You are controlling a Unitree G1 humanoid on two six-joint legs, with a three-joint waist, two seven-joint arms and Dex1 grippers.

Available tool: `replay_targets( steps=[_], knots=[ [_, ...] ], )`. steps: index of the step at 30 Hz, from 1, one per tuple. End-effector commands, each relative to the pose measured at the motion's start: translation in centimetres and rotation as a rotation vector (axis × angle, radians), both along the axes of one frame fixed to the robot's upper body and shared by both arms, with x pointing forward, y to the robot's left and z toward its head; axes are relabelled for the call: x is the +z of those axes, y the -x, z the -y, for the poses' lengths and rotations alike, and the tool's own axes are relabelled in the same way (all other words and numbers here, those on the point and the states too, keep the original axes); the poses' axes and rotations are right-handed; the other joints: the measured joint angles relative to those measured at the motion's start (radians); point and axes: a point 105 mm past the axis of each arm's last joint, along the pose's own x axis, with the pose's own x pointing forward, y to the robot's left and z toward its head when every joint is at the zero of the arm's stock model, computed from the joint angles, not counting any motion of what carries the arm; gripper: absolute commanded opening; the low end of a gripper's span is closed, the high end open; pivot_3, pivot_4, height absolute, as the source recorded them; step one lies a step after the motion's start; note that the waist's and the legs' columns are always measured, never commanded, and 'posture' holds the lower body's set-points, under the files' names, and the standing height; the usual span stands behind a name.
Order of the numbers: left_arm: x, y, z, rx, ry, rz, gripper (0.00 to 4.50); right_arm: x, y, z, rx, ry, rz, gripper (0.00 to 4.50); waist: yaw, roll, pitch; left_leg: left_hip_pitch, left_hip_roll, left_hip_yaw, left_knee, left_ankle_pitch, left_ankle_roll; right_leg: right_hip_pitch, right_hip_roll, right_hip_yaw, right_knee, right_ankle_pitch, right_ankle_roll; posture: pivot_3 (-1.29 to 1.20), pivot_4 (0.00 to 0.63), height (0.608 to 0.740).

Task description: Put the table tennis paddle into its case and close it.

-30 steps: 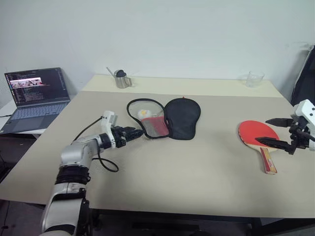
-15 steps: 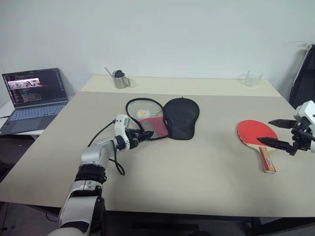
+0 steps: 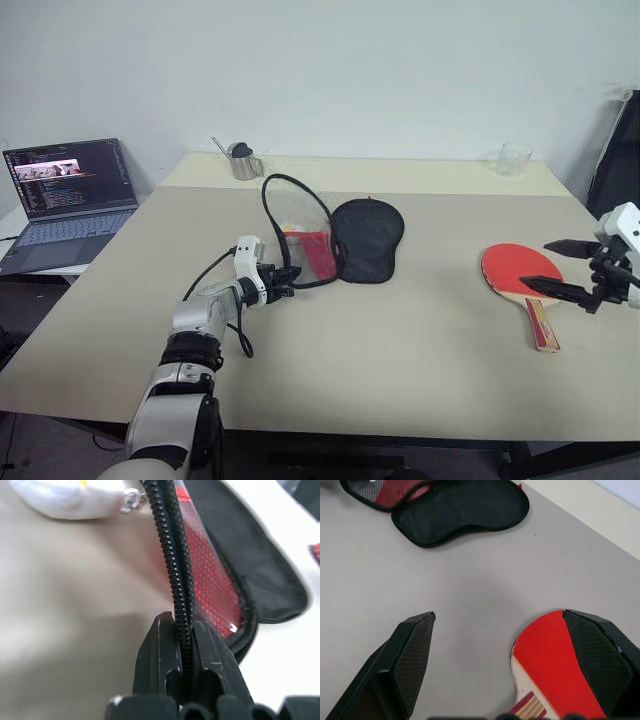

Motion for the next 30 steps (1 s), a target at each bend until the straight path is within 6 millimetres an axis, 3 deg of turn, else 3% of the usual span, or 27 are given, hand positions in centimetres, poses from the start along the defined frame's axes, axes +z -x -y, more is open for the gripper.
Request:
replay_targets(
  steps=[1,11,19,25,30],
  knots=[
    [1.2,-0.6,1.1,-0.003,0.000,0.049,0.02,1.1,-0.2,-0.4,0.018,0.006,0.048,4.50,0.001,0.000,0.000,0.000,0.000,0.000,0.000,0.000,0.000,0.000,0.000,0.000,0.000,0.000,0.000,0.00,0.150,0.740],
    [0.9,0.2,6.0,-0.133,0.025,0.056,0.02,0.8,-0.2,-0.6,0.024,0.007,0.041,4.50,0.003,0.000,0.000,0.000,-0.001,0.000,0.000,0.000,0.000,0.000,0.000,0.000,0.000,0.000,0.000,0.00,0.150,0.740],
    [0.7,1.8,8.5,-0.268,0.035,0.053,0.02,0.6,0.0,-0.4,0.014,0.004,0.040,4.50,0.005,0.000,0.000,0.000,-0.001,0.000,0.000,0.000,0.000,0.000,0.000,0.000,0.000,0.000,0.000,0.00,0.150,0.740],
    [0.7,2.5,8.7,-0.324,0.031,0.045,0.02,0.6,0.0,-0.4,0.011,0.003,0.041,4.50,0.005,0.000,0.000,0.000,-0.001,0.000,0.000,0.000,0.000,0.000,0.000,0.000,0.000,0.000,0.000,0.00,0.150,0.740],
    [0.7,4.1,7.5,-0.404,0.014,0.028,0.02,0.5,0.0,-0.3,0.012,0.004,0.036,4.50,0.000,0.000,0.000,0.000,0.000,0.000,-0.001,0.000,0.000,0.000,0.000,0.000,0.000,0.000,0.000,0.00,0.150,0.740]
  ],
)
